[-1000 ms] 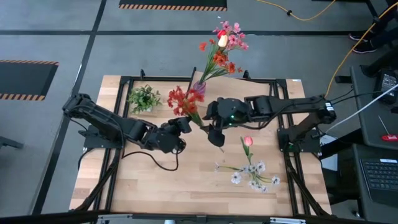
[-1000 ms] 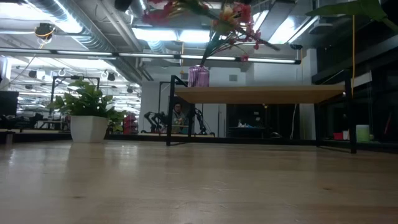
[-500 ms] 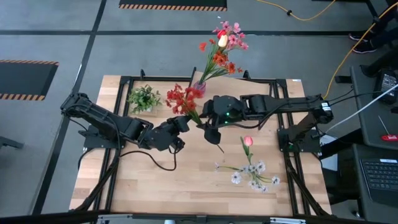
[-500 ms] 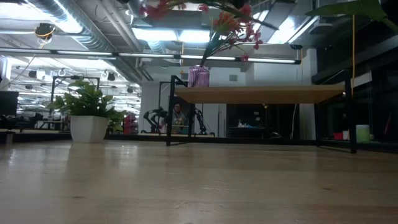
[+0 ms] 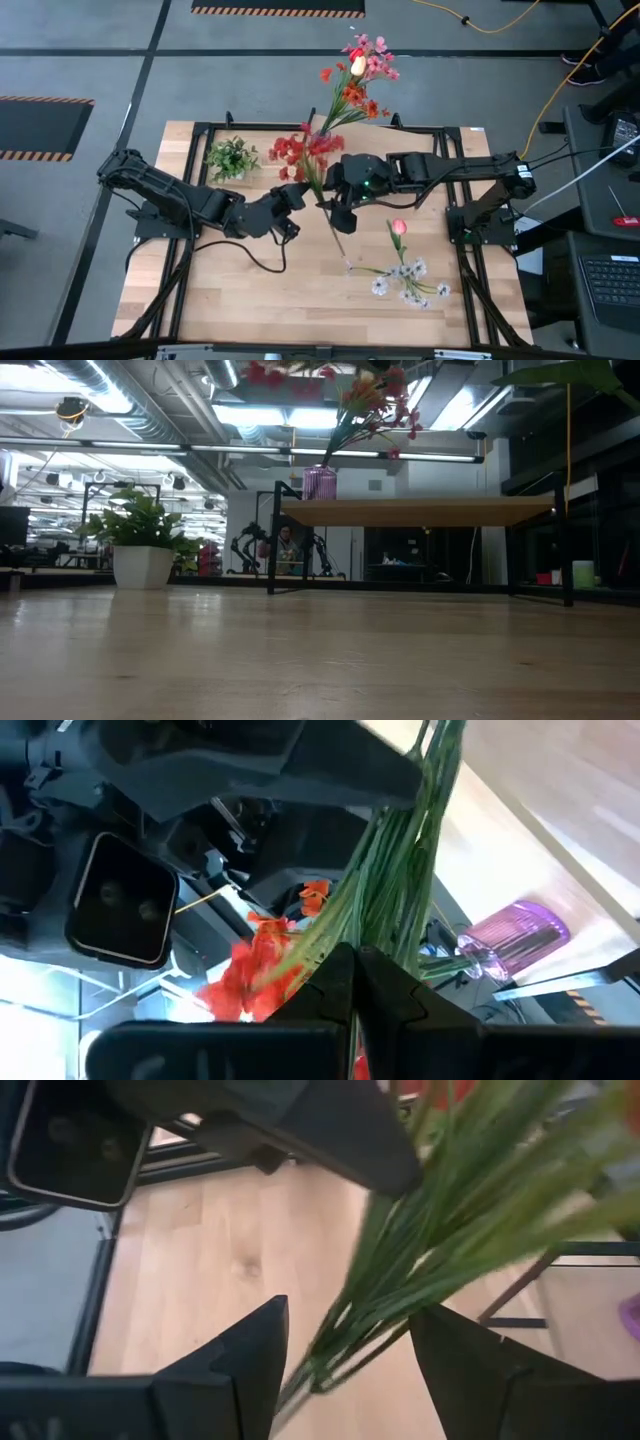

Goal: Pick and place flowers into a vace then onto a shelf
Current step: Put the orange flowers into the transparent vase

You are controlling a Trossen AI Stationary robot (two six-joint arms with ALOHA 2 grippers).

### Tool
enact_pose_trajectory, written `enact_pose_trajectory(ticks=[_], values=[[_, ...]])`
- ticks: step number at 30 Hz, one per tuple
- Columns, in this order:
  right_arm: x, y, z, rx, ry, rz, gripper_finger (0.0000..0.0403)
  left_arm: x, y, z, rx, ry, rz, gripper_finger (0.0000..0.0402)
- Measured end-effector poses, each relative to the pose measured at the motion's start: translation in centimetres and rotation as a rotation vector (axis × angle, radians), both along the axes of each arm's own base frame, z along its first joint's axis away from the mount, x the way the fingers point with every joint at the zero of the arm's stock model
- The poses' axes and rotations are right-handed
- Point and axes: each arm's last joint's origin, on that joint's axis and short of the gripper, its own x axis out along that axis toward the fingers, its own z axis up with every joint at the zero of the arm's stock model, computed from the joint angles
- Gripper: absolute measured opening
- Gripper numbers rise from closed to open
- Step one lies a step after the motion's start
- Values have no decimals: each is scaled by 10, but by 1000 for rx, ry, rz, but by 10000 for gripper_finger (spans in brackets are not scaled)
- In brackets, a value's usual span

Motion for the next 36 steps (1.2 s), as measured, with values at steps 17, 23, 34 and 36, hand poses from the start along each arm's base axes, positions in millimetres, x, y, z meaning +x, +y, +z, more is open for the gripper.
enact_pose_trajectory(ticks=[17, 23, 34, 36], values=[[0, -1, 0, -21, 3, -22, 163, 1, -1, 4, -29, -40, -34, 2], [-1, -2, 0, -39, 4, -46, 56, 2, -1, 6, -55, -80, -32, 9], [0, -5, 0, -100, -3, -96, 6, -2, -13, 7, -148, -140, -77, 64], [0, -8, 1, -100, -11, -102, 6, -7, -18, 10, -189, -167, -105, 72]])
